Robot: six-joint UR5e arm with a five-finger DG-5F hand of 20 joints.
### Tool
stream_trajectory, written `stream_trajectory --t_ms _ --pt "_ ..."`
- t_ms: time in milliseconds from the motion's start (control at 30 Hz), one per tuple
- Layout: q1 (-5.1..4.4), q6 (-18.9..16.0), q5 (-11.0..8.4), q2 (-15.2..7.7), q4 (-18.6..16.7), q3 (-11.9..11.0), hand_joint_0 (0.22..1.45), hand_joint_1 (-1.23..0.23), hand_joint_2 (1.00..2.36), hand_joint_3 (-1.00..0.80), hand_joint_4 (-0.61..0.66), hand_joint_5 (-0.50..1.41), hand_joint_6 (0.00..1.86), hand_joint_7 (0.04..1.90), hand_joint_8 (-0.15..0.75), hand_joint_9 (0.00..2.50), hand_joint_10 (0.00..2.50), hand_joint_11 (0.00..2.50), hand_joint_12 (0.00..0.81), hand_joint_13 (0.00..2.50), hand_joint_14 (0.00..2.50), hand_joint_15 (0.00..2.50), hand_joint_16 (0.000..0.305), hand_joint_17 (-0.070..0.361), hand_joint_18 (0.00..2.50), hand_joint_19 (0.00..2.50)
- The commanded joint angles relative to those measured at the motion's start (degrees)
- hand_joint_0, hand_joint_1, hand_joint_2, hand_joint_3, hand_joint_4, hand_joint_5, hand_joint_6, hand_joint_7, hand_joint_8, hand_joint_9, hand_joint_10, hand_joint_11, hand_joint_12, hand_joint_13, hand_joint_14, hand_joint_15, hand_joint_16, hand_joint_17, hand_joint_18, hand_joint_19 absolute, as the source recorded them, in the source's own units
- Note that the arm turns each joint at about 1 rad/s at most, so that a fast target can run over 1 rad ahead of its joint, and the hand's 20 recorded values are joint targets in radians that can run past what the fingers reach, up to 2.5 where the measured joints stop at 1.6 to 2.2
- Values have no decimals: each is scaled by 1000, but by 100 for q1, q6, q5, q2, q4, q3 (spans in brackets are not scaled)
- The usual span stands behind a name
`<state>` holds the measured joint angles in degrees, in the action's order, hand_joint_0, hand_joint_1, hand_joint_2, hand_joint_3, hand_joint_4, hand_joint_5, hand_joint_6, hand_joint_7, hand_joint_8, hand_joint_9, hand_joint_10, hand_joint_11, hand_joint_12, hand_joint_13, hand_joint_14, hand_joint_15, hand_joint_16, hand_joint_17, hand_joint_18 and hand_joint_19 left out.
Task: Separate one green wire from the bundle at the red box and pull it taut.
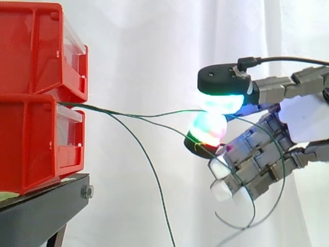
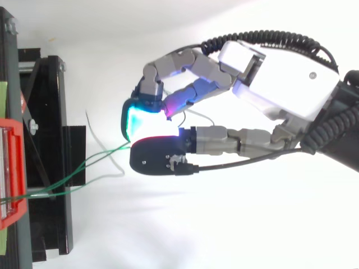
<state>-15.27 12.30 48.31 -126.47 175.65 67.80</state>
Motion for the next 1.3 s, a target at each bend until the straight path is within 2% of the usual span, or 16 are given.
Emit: stream_trajectory --t_ms 0,33,67,267,500,1267 --pt "-63 0 30 0 -716 313 619 -768 1025 -98 -144 -178 865 1109 293 971 15 644 318 856 15 415 46 104 767 344" --pt "-72 9 47 0 -980 366 619 -767 1025 -98 -141 -178 865 1117 295 971 15 644 319 857 15 408 46 104 768 342" --pt "-72 9 56 0 -1077 375 619 -767 1026 -98 -145 -178 865 1110 291 972 15 637 320 857 15 411 46 104 768 335" --pt "-99 88 109 0 -1384 419 618 -766 1026 -91 -139 -178 866 1116 293 973 18 648 318 858 15 412 46 104 769 334" --pt "-134 238 109 0 -1358 419 620 -766 1025 -94 -139 -177 866 1119 294 973 15 636 321 858 16 413 46 104 767 336" --pt "-134 246 109 0 -1332 427 631 -770 1025 -82 -152 -178 871 1138 289 962 18 637 315 854 15 405 46 104 775 343"
